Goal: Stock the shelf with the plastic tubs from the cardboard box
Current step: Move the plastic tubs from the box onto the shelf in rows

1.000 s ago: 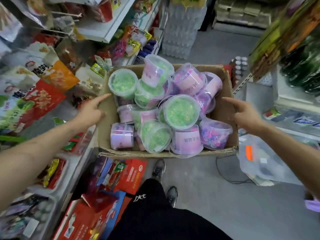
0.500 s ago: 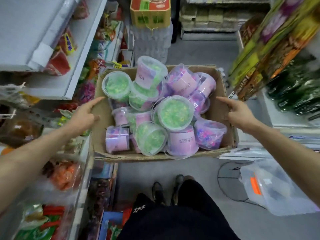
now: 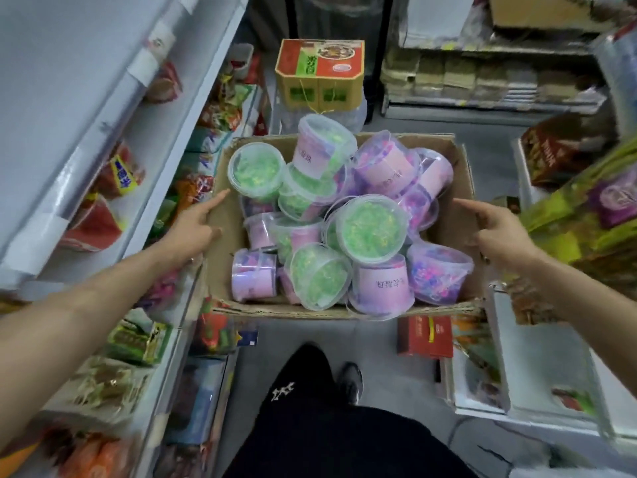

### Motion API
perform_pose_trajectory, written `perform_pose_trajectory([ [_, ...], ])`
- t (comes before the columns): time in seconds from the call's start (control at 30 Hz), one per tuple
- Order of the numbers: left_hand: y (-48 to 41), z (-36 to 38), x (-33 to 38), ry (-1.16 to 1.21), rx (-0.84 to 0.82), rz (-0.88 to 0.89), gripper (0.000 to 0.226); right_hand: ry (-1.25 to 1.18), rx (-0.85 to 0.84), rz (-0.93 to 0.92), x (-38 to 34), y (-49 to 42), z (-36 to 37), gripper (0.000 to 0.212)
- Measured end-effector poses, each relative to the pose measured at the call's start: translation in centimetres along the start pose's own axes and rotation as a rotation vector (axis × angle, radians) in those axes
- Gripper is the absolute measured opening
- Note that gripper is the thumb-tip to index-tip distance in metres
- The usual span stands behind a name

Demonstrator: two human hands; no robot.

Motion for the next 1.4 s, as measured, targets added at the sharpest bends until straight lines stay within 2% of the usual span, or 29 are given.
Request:
perform_pose_trajectory([
  [0.1,-5.0,-2.3,1.2,-0.052,-0.001,-0.006,0.089,0.047,-0.027,0.004,-1.6,-5.0,-1.7,0.097],
  [0.5,-25.1,-13.8,6.7,-0.176,-0.081,0.045,0.094,-0.072,-0.009,0.050,-5.1,-24.4,-7.4,0.094],
  [0.6,-29.4,-16.8,9.1,-0.128,-0.041,0.048,0.093,-0.102,0.012,0.046,-6.8,-28.3,-10.2,0.094],
  [0.77,-35.7,-19.2,11.6,-0.072,-0.072,0.050,0.089,-0.109,-0.006,0.032,-9.2,-34.7,-14.0,0.091],
  [0.93,-42.0,-21.4,14.2,0.002,0.009,0.015,0.087,-0.073,0.012,0.001,-12.6,-41.2,-19.1,0.089],
  [1.07,-45.6,-22.6,15.9,0.008,0.010,0.015,0.082,-0.043,-0.033,-0.001,-14.3,-46.0,-21.0,0.090],
  [1.17,-48.3,-24.5,18.0,0.070,0.036,0.006,0.080,-0.071,-0.018,-0.018,-15.7,-49.1,-23.0,0.090],
  [1.4,-55.9,-28.5,18.9,0.102,-0.016,0.029,0.078,-0.097,0.001,0.025,-19.0,-55.2,-23.5,0.091],
])
Point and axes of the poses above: each hand's wrist, its own y-axis away from the middle knuckle, its own z-axis out of the palm, x = y × z, the point moved 8 cm from there along -y, towards the middle knuckle, and after that the axes turned 15 degrees about -x, right-handed, at the moved point
